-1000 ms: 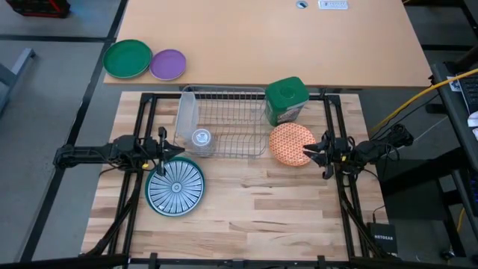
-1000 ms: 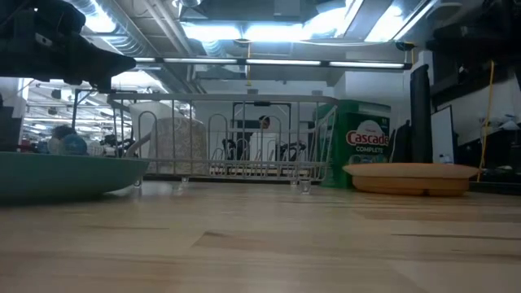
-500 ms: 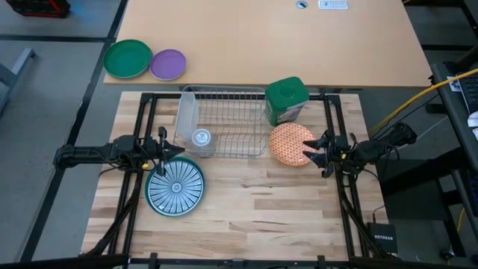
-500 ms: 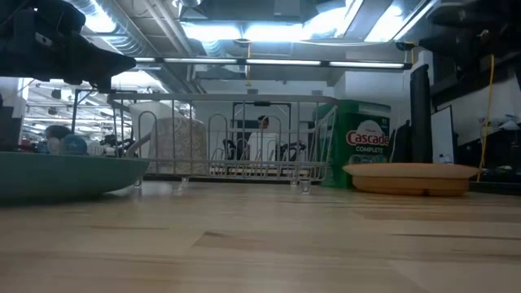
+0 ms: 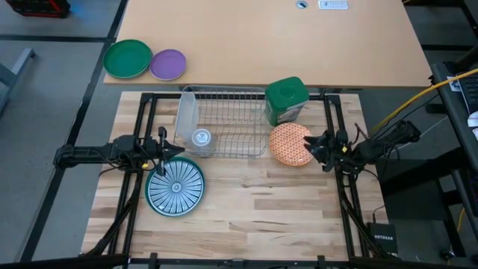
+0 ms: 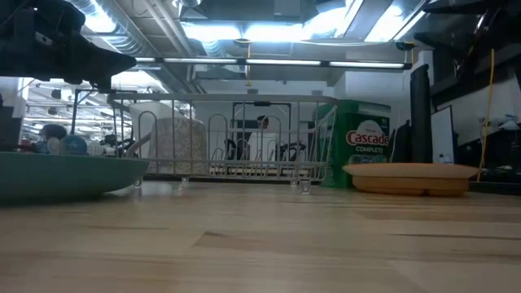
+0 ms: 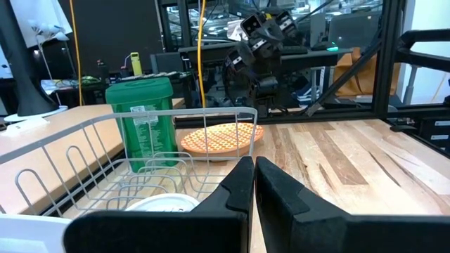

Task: Sort dishes
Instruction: Put the orange plate in the dish rack

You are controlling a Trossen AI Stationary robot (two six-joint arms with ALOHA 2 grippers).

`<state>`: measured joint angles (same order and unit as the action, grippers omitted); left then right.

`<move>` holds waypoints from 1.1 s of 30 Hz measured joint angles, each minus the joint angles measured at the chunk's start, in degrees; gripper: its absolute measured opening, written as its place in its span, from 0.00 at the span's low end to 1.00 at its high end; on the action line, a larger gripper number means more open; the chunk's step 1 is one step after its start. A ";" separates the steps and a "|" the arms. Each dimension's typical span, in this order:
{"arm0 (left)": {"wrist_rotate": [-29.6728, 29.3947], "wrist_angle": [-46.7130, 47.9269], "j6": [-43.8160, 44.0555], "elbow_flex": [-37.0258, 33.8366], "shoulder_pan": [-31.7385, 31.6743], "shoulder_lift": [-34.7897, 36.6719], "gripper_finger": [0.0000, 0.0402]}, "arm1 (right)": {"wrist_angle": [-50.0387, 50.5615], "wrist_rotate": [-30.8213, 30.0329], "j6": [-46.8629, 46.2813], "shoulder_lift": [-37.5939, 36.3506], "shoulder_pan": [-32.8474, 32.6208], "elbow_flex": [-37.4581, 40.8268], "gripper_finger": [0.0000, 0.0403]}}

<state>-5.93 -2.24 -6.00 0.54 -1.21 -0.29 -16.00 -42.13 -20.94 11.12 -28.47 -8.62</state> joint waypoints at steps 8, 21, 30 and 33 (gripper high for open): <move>0.00 -0.02 0.00 0.02 0.00 0.02 0.02 | 0.94 2.17 -2.54 6.89 0.00 -2.43 0.52; -0.02 -0.20 0.00 0.00 0.00 0.02 0.02 | 69.15 -3.17 -22.32 25.56 3.10 -43.53 0.52; -0.94 -0.24 0.00 0.00 0.00 0.02 0.02 | 86.39 18.64 -36.91 32.00 18.80 -47.76 0.52; -1.05 -0.35 0.00 0.01 0.00 0.00 0.02 | 82.88 25.78 -36.94 33.93 24.62 -43.62 0.52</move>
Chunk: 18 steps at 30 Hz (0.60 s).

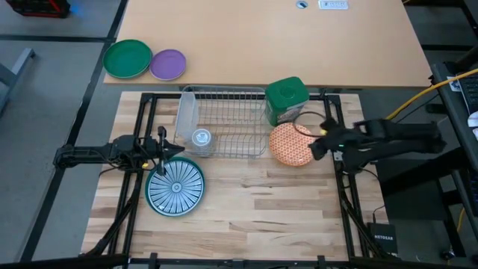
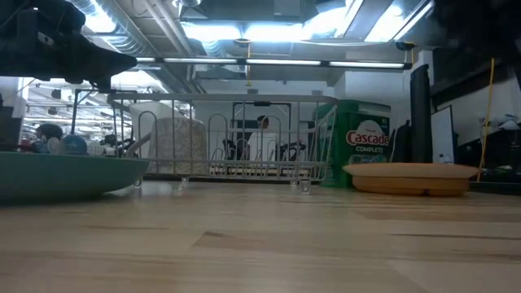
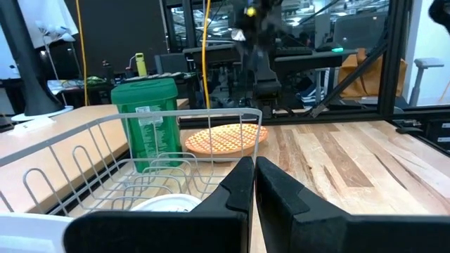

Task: Sort dishes
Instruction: Put the orange plate in the dish rack

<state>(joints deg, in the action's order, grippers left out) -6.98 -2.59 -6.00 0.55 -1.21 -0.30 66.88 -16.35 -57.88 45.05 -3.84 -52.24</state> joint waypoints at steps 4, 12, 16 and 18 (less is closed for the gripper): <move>-0.09 0.00 0.00 -0.01 0.00 0.02 0.02 | -0.15 4.12 0.70 3.54 8.43 4.39 0.52; -0.34 0.02 -0.02 -0.01 0.00 0.02 0.02 | -1.62 10.19 16.53 9.05 27.72 5.55 0.52; -0.76 0.03 0.00 0.00 0.00 0.02 0.02 | -3.81 14.23 24.56 12.35 37.72 5.54 0.52; -0.78 0.04 0.00 0.01 0.00 0.01 0.02 | -4.49 16.90 27.93 14.38 42.45 5.53 0.52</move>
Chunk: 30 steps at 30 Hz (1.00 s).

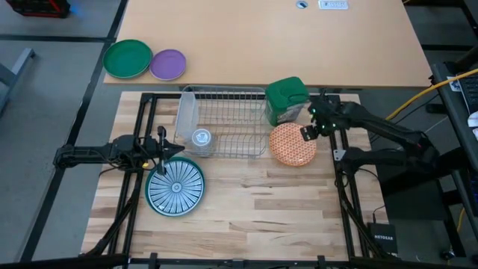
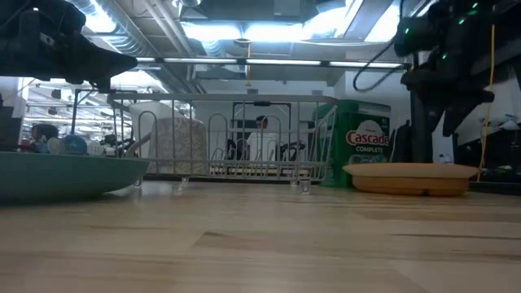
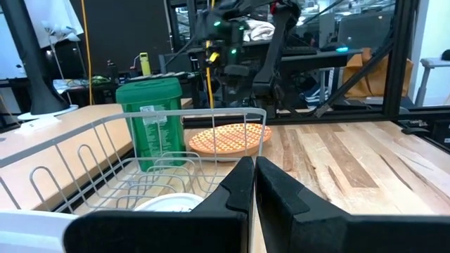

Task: Sort dishes
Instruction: Put the orange plate in the dish rack

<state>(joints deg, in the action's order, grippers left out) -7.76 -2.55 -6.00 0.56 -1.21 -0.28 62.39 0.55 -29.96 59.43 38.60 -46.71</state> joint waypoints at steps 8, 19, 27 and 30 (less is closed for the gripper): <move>-0.05 0.09 0.00 0.00 0.00 0.00 0.02 | -0.12 7.98 10.70 9.27 15.13 -0.01 0.52; -0.05 0.52 3.73 -0.01 0.00 0.01 0.02 | -0.34 13.11 14.94 19.09 21.95 -0.14 0.52; -0.03 0.63 6.33 0.00 0.00 0.00 0.02 | -1.31 13.10 15.31 19.59 21.84 -0.10 0.52; -0.01 0.63 7.39 -0.02 0.00 0.01 0.02 | -1.29 13.10 15.30 19.59 21.84 -0.10 0.52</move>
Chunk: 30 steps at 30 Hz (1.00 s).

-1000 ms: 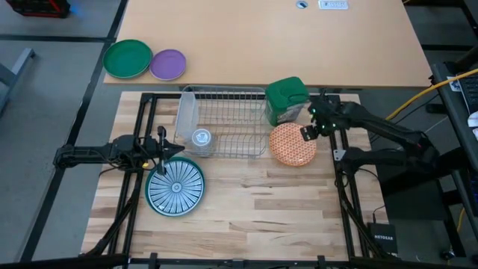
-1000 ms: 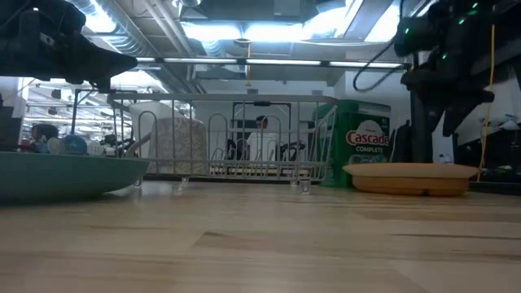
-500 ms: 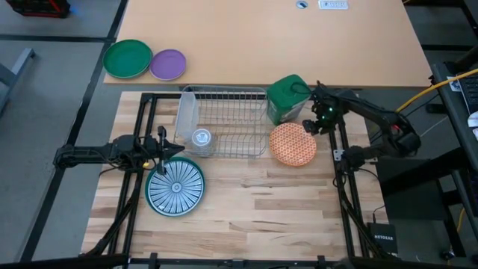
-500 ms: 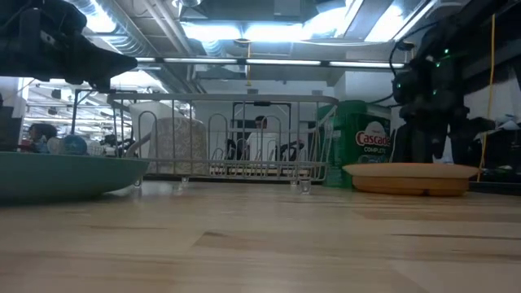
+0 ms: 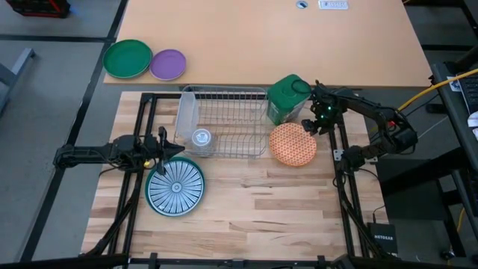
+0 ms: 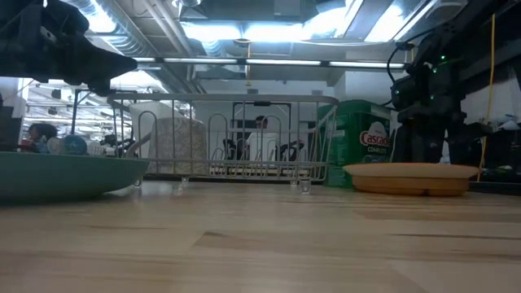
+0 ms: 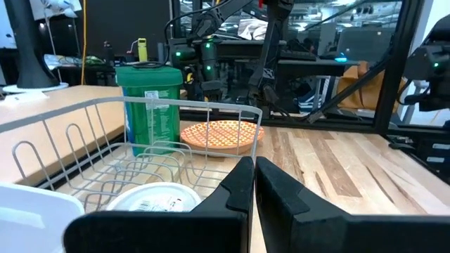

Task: Sort dishes
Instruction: Put the orange plate in the dish rack

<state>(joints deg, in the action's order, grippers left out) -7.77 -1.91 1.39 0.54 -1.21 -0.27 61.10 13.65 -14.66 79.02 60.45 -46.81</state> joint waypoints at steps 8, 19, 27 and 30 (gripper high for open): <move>0.04 0.02 3.19 0.02 0.00 0.00 0.02 | 0.24 0.00 -4.87 0.00 -0.02 0.07 0.52; 0.07 0.02 3.17 0.01 0.00 0.00 0.02 | -2.15 1.52 -11.24 0.06 -0.11 3.41 0.52; 0.07 0.04 3.15 0.01 0.00 -0.02 0.02 | -11.31 5.54 -12.08 -0.04 -0.04 11.28 0.52; 0.07 0.04 3.15 0.00 0.00 -0.02 0.02 | -12.90 8.09 -11.93 0.02 -0.04 11.46 0.51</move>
<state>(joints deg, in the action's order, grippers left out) -7.70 -1.87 4.54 0.54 -1.21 -0.30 48.20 21.74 -26.59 79.05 60.40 -35.35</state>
